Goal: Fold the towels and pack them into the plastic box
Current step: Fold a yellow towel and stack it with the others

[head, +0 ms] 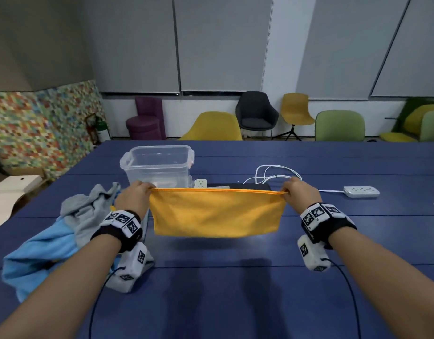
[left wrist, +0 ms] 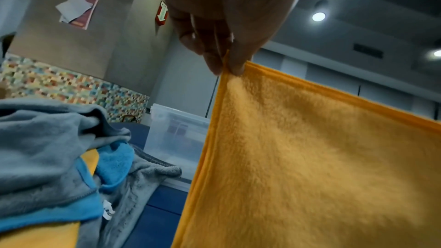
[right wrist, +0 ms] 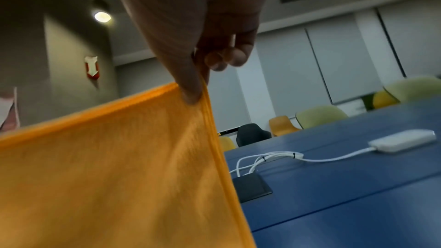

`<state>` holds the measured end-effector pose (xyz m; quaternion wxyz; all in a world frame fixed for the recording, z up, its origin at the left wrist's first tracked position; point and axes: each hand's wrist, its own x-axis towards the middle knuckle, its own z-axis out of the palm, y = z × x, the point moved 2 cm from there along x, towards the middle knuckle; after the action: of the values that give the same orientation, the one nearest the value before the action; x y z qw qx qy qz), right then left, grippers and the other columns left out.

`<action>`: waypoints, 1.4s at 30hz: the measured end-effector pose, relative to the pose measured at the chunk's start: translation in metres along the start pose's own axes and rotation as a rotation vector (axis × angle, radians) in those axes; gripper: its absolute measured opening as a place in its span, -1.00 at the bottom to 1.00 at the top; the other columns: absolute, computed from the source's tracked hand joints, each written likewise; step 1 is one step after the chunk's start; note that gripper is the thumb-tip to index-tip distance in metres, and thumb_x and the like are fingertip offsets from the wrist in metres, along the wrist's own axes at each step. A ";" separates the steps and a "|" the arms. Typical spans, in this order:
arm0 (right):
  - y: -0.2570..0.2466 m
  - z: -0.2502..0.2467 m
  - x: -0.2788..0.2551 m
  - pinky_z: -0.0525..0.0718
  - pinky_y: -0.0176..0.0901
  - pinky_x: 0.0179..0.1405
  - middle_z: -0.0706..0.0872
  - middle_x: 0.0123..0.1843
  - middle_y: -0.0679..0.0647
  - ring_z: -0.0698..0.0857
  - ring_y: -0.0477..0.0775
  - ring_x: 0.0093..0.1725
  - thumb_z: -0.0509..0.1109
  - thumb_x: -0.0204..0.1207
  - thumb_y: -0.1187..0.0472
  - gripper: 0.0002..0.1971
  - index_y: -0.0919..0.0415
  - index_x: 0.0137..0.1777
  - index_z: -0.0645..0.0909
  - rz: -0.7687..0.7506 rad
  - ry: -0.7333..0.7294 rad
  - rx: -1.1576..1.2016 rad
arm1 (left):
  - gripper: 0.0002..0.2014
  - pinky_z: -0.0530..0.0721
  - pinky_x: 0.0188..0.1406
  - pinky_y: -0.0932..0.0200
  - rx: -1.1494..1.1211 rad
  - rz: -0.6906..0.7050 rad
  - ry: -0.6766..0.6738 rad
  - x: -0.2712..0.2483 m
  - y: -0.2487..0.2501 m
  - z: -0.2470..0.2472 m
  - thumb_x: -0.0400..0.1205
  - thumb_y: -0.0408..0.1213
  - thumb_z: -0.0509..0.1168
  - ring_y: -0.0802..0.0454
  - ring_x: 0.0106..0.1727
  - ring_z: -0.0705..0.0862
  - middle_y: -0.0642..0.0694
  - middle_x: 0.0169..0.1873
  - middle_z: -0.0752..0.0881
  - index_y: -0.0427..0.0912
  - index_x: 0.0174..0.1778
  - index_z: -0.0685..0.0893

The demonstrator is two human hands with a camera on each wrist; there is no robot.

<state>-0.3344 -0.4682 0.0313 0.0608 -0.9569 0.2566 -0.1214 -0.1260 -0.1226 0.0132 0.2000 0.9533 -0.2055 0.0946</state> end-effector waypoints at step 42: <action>0.008 0.164 -0.074 0.30 -0.15 -0.46 0.56 0.25 0.11 0.68 0.21 0.09 0.09 0.55 0.44 -0.67 0.20 0.28 0.39 -0.105 -0.548 -0.527 | -0.56 0.51 -0.72 0.18 0.467 0.299 -0.533 -0.075 -0.065 0.151 -0.19 -0.49 0.61 -0.09 -0.58 0.60 -0.11 -0.50 0.60 -0.15 -0.50 0.60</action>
<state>-0.3575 -0.4289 -0.1435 -0.1272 -0.9485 0.2042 0.2061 -0.1503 -0.1053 -0.1649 -0.0990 0.9239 -0.3600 -0.0840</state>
